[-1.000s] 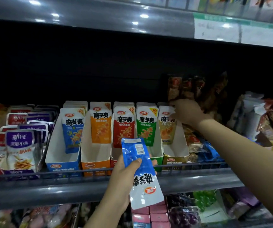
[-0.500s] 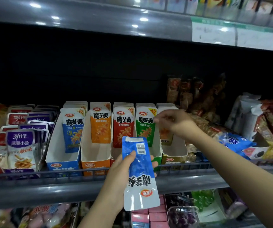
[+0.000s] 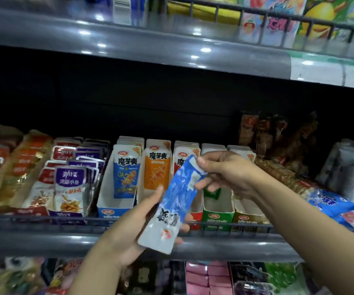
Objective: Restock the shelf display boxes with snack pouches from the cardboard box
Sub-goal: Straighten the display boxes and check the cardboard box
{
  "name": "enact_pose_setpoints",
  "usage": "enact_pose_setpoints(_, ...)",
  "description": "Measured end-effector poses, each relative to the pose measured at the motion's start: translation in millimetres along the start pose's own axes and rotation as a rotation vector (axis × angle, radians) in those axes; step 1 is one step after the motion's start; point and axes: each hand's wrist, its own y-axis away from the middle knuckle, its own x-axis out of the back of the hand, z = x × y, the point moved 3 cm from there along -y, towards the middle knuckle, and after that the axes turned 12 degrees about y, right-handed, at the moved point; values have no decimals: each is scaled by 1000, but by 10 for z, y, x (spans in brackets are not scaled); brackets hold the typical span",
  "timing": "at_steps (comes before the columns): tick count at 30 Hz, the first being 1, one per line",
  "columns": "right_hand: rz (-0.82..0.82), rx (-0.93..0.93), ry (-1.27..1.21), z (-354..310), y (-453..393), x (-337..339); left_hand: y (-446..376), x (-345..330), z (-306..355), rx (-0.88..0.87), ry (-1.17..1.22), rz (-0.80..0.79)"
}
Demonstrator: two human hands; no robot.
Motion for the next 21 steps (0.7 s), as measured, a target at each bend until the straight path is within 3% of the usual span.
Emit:
enact_pose_setpoints(1, -7, 25, -73, -38, -28, -6, 92, 74, 56, -63, -89, 95)
enact_pose_setpoints(6, -117, 111, -112, -150, -59, -130, 317, 127, 278, -248, -328, 189)
enact_pose_setpoints(11, -155, 168, 432, -160, -105, -292, 390, 141, 370, -385, -485, 342)
enact_pose_setpoints(15, -121, 147, 473, -151, -235, -404, 408, 214, 430, -571, -306, 526)
enact_pose_setpoints(18, -31, 144, 304, -124, -356, -459, 343, 340, 435, -587, -35, 462)
enact_pose_setpoints(21, -73, 139, 227, -99, -427, -609, 310, 413, 421, -615, -65, 493)
